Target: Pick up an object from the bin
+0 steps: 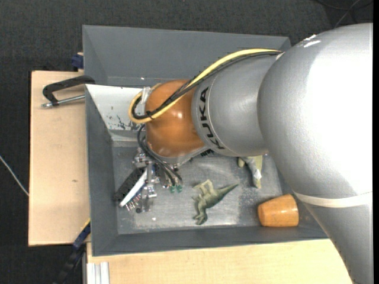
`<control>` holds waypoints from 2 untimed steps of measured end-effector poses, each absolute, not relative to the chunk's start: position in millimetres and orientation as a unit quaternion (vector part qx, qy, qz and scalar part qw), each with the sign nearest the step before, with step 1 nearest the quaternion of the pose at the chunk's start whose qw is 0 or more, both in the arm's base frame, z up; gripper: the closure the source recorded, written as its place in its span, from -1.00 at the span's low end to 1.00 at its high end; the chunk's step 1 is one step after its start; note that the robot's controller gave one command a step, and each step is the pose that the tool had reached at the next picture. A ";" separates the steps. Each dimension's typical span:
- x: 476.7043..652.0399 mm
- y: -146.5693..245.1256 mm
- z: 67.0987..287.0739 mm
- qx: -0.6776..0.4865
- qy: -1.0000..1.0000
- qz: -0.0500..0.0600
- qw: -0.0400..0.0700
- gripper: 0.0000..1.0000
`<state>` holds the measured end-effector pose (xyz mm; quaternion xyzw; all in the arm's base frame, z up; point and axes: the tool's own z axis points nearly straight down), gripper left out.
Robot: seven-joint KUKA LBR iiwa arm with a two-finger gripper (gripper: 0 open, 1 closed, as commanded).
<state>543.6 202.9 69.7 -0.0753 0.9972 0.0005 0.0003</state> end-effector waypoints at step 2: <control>561.5 213.1 217.5 -0.115 0.993 0.002 0.007 1.00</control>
Offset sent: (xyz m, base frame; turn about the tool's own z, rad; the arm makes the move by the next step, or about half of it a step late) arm 0.0000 0.0000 0.0000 0.0000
